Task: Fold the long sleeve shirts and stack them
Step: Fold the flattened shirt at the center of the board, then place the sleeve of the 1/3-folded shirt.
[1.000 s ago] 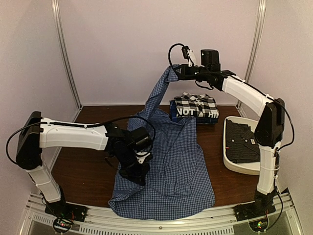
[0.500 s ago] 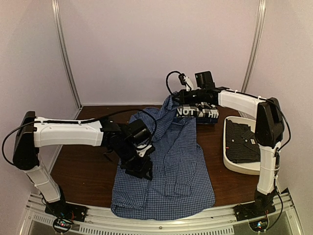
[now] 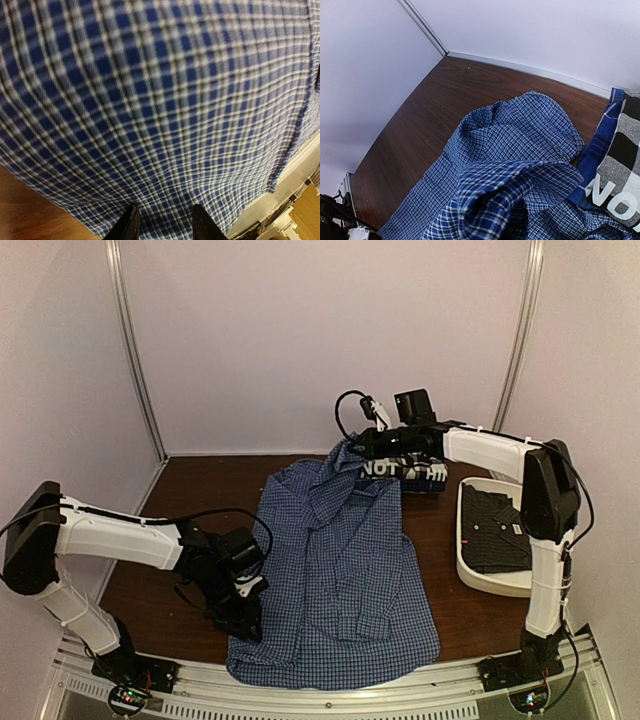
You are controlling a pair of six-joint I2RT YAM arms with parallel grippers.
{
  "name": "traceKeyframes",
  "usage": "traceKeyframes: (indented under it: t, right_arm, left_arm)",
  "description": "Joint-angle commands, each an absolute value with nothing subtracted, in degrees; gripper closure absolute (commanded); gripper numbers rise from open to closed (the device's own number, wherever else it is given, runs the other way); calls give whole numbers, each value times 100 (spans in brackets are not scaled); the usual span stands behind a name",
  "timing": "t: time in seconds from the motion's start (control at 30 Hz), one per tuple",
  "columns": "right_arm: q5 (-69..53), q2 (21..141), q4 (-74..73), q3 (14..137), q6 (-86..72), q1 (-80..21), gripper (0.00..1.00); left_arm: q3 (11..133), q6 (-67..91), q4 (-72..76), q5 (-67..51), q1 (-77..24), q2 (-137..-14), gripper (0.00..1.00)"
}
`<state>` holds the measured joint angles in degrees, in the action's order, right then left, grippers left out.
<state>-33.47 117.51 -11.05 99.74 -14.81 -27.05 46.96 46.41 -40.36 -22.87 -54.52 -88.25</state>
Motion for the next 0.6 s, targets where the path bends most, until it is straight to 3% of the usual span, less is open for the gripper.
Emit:
traceKeyframes:
  t: [0.0, 0.57]
  right_arm:
    - [-3441, 11421, -1258, 9921, -1393, -2818, 100]
    - [-3383, 11177, -2623, 10243, -950, -3154, 100]
  left_arm:
    - [4403, 4851, -3551, -2605, -5636, -8646, 63]
    - [4233, 4707, -4238, -2750, -5887, -8028, 65]
